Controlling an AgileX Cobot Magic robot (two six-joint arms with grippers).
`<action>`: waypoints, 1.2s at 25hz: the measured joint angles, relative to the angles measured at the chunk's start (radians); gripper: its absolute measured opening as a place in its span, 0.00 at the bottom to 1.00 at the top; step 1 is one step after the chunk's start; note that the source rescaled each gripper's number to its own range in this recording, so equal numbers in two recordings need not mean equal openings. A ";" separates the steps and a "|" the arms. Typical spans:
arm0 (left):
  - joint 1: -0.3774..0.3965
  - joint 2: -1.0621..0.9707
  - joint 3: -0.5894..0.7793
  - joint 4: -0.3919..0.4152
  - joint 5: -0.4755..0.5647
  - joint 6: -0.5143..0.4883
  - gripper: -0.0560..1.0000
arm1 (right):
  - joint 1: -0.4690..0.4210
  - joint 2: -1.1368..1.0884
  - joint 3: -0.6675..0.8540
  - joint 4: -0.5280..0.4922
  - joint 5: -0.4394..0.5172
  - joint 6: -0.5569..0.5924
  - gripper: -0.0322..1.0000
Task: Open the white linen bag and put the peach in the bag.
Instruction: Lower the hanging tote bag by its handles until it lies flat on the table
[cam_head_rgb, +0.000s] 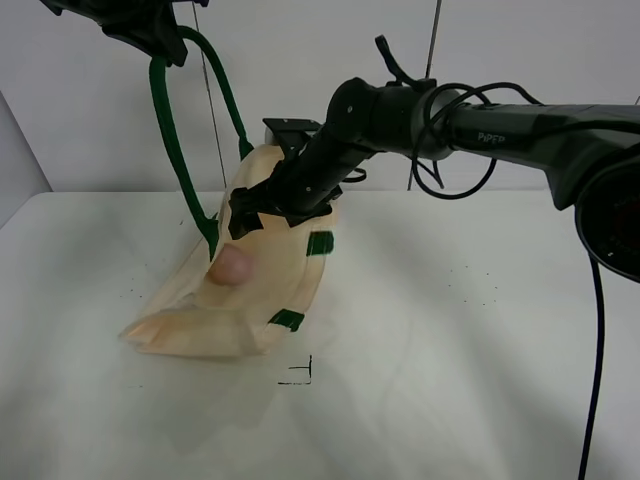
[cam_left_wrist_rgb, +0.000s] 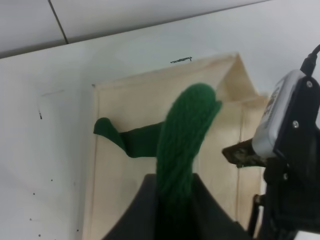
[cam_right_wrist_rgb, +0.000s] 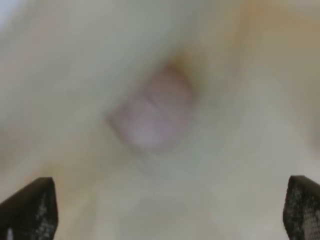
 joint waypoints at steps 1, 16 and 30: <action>0.000 0.000 0.000 0.000 0.000 0.000 0.05 | -0.010 -0.004 -0.028 -0.049 0.060 0.043 1.00; 0.000 -0.002 0.000 0.000 0.000 0.000 0.05 | -0.288 -0.018 -0.175 -0.406 0.375 0.274 1.00; 0.000 -0.002 0.000 0.000 0.000 0.000 0.05 | -0.503 -0.042 -0.174 -0.422 0.424 0.254 1.00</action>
